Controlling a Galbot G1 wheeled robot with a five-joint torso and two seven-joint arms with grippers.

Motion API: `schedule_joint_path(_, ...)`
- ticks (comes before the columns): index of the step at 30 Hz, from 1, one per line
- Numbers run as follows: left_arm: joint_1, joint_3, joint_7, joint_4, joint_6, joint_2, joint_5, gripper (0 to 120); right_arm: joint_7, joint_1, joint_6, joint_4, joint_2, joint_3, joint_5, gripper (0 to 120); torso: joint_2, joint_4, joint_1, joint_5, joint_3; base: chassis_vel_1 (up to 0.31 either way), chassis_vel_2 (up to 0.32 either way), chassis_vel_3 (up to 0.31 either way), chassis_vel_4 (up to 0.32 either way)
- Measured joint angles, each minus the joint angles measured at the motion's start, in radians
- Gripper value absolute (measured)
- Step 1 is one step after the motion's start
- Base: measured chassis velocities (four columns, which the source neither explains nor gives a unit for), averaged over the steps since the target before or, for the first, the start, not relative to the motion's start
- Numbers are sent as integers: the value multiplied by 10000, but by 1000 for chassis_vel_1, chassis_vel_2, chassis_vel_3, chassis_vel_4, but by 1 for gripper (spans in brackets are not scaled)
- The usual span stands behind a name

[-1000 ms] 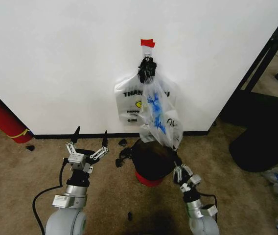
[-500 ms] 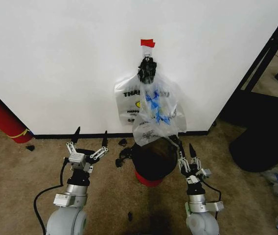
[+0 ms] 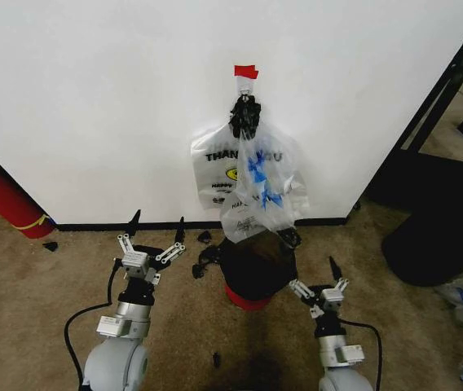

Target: Pick up the garbage bag from the wall and place it over the trash bin.

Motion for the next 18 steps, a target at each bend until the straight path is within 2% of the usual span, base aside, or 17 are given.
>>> schedule_joint_path(2,-98,13,4,88,20,37,-2,100,1243,-224,0,138,68,138,-1981,100,0,0,0,-1,0,0,0,0,0)
schedule_joint_path(3,-132,31,7,128,26,45,-2,100,1663,-272,-50,139,71,128,-2508,100,0,0,0,0,0,0,0,0,0)
schedule_joint_path(7,-212,119,20,228,41,48,-2,100,2567,-481,-538,140,78,6,-3665,100,0,2,0,0,0,0,0,0,0)
schedule_joint_path(10,-243,157,29,269,55,87,-1,100,2645,-769,-1453,293,-18,-180,-3938,100,0,0,0,-1,-1,0,0,0,0)
schedule_joint_path(14,-272,148,30,278,66,170,-1,100,2600,-815,-1951,397,-167,-298,-4089,100,0,2,0,0,0,0,0,0,0)
schedule_joint_path(18,-378,371,33,258,214,407,-56,100,2129,-707,-1593,512,-294,-246,-4118,100,0,3,0,1,0,0,0,0,0)
